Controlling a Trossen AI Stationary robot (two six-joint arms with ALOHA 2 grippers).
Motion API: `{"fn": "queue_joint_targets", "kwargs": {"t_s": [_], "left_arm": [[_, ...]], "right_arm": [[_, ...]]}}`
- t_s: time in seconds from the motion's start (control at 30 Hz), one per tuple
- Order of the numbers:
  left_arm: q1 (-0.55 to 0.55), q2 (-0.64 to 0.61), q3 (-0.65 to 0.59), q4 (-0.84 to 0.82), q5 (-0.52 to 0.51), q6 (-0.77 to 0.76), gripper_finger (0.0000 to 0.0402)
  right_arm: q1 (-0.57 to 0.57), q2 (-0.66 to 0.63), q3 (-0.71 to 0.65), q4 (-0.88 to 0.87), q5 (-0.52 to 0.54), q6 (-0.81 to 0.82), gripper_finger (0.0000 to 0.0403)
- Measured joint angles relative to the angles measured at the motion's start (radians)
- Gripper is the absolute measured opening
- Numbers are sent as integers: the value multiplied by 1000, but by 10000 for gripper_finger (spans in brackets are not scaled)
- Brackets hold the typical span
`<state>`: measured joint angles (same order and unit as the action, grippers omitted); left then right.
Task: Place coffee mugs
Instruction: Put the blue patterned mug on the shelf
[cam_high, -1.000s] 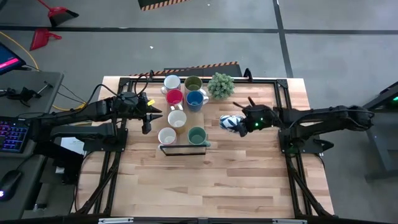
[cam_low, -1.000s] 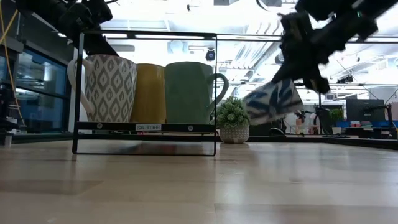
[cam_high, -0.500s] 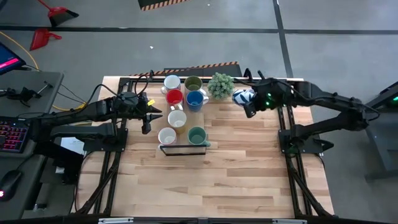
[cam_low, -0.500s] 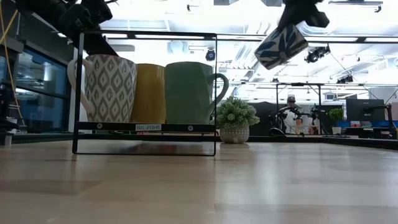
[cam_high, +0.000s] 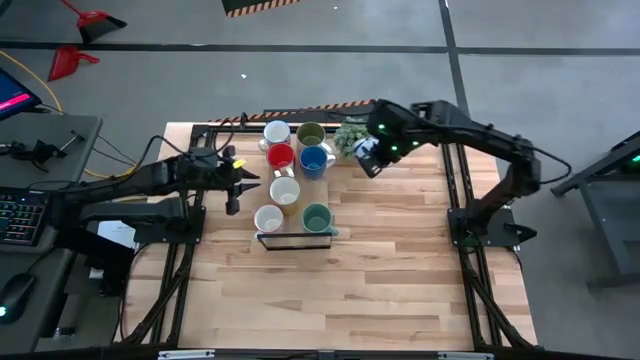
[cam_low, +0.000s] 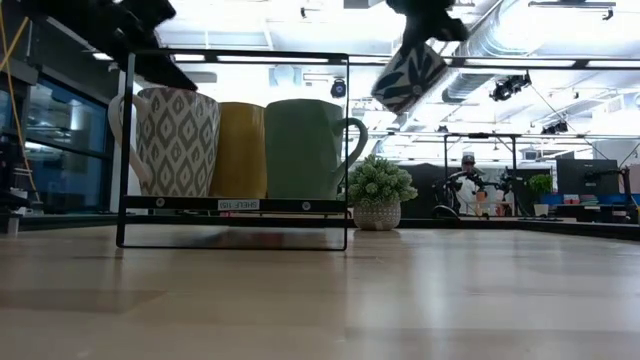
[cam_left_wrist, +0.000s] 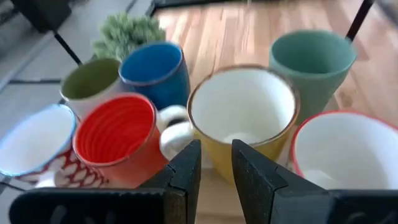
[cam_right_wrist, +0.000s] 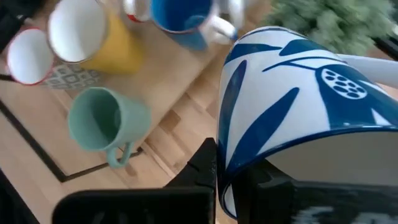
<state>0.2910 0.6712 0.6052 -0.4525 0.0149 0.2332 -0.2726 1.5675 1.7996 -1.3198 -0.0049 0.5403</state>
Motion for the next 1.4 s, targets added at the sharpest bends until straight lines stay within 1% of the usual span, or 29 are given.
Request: {"fn": "queue_joint_targets", "kwargs": {"t_s": [0.07,0.17,0.33,0.4,0.5,0.73,1.0,1.4], "left_arm": [[-8,-50,1,-5,12,-15,78],[-31,-171,7,-18,32,-41,78],[-88,-369,7,-65,123,-105,78],[-111,-418,7,-90,142,-124,78],[-142,-468,7,-103,144,-159,78],[-177,-489,7,-103,141,-176,78],[-177,-489,7,-105,132,-152,78],[-177,-489,7,-115,128,-151,78]], "right_arm": [[17,42,49,-13,-8,-19,0],[39,91,99,-33,-16,-20,0],[64,136,125,-32,-36,17,0],[65,150,125,-32,-47,29,0],[66,175,125,-31,-60,45,0],[65,248,125,-23,-112,67,0],[66,318,125,97,-187,92,0],[73,355,126,97,-171,115,0]]}}
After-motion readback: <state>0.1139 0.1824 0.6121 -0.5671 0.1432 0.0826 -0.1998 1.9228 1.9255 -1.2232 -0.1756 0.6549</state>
